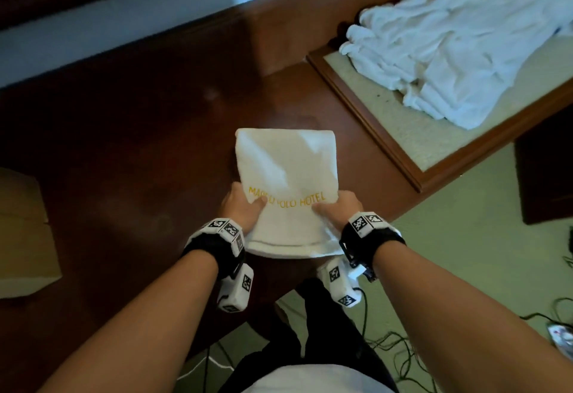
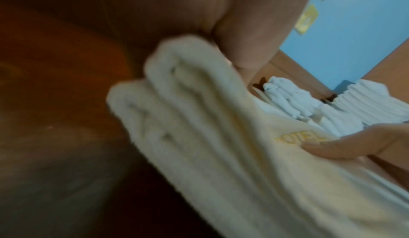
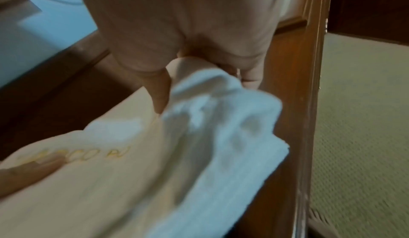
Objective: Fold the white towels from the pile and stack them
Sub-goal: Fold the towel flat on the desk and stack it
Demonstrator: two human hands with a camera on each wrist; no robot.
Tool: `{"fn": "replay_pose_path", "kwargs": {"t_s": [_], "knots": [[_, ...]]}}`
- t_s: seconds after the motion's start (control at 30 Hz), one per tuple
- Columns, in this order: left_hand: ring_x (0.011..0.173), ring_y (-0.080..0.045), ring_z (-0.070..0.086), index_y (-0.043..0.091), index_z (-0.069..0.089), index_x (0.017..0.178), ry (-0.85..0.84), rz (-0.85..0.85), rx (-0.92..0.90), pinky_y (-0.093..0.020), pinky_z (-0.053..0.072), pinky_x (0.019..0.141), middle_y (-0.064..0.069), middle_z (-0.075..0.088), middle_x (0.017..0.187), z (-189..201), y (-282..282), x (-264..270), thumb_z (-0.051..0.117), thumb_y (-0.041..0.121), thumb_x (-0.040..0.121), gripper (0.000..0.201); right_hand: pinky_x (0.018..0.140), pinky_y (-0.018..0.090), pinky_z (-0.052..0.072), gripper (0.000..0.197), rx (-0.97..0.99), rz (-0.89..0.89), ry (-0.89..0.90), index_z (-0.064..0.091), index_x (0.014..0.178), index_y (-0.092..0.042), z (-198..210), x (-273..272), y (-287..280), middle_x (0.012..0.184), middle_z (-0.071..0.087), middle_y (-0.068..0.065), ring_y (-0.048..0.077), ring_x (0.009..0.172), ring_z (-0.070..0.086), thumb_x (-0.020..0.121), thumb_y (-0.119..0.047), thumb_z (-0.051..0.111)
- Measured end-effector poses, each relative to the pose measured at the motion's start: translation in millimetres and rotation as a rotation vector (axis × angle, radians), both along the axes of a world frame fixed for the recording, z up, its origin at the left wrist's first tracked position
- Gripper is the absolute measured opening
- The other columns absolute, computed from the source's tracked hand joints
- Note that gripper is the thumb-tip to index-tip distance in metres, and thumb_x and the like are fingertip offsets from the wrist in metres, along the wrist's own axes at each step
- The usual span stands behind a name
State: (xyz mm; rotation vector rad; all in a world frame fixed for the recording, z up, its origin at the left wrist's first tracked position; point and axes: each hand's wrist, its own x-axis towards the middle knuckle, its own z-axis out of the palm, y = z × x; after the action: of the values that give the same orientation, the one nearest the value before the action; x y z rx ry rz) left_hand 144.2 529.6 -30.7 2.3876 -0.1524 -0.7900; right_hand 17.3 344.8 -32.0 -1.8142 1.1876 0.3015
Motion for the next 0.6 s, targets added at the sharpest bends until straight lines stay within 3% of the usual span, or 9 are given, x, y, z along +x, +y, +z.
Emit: {"fn": "replay_pose_path", "kwargs": {"t_s": [0.2, 0.27, 0.37, 0.47, 0.6], "knots": [[0.118, -0.033, 0.056, 0.008, 0.052, 0.12, -0.177, -0.1, -0.114, -0.04, 0.045, 0.094, -0.012, 0.058, 0.126, 65.8, -52.1, -9.8, 0.063, 0.037, 0.094, 0.04, 0.089, 0.031, 0.045, 0.044, -0.099, -0.001, -0.047, 0.058, 0.126, -0.01, 71.0, -2.8, -46.5, 0.127, 0.063, 0.011, 0.031, 0.116, 0.059, 0.091, -0.036, 0.066], [0.115, -0.032, 0.059, 0.011, 0.055, 0.118, -0.214, -0.127, -0.154, -0.037, 0.046, 0.087, -0.008, 0.061, 0.122, 89.4, -75.2, -15.9, 0.063, 0.037, 0.093, 0.038, 0.093, 0.033, 0.045, 0.044, -0.139, -0.025, -0.091, 0.058, 0.126, -0.011, 91.2, -13.4, -63.6, 0.126, 0.063, 0.01, 0.03, 0.116, 0.059, 0.092, -0.037, 0.064], [0.111, -0.03, 0.06, 0.008, 0.057, 0.118, -0.233, -0.157, -0.26, -0.026, 0.034, 0.072, -0.008, 0.065, 0.116, 123.8, -116.7, -26.8, 0.065, 0.028, 0.093, 0.033, 0.095, 0.038, 0.05, 0.042, -0.188, -0.06, -0.181, 0.06, 0.125, -0.015, 117.0, -33.0, -93.7, 0.12, 0.066, 0.005, 0.026, 0.107, 0.063, 0.092, -0.041, 0.062], [0.114, -0.029, 0.058, 0.006, 0.057, 0.122, -0.226, -0.21, -0.356, -0.023, 0.034, 0.075, -0.011, 0.065, 0.121, 150.5, -166.1, -38.3, 0.066, 0.026, 0.092, 0.037, 0.094, 0.036, 0.049, 0.04, -0.255, -0.142, -0.273, 0.059, 0.124, -0.015, 145.3, -53.9, -134.7, 0.116, 0.063, 0.002, 0.022, 0.105, 0.061, 0.093, -0.04, 0.062], [0.117, -0.031, 0.058, 0.009, 0.06, 0.12, -0.273, -0.292, -0.409, -0.033, 0.046, 0.091, -0.012, 0.064, 0.124, 171.7, -242.5, -51.5, 0.069, 0.036, 0.089, 0.042, 0.093, 0.036, 0.046, 0.043, -0.37, -0.129, -0.259, 0.056, 0.122, -0.013, 180.4, -80.4, -204.4, 0.121, 0.062, 0.009, 0.03, 0.112, 0.059, 0.093, -0.044, 0.061]]}}
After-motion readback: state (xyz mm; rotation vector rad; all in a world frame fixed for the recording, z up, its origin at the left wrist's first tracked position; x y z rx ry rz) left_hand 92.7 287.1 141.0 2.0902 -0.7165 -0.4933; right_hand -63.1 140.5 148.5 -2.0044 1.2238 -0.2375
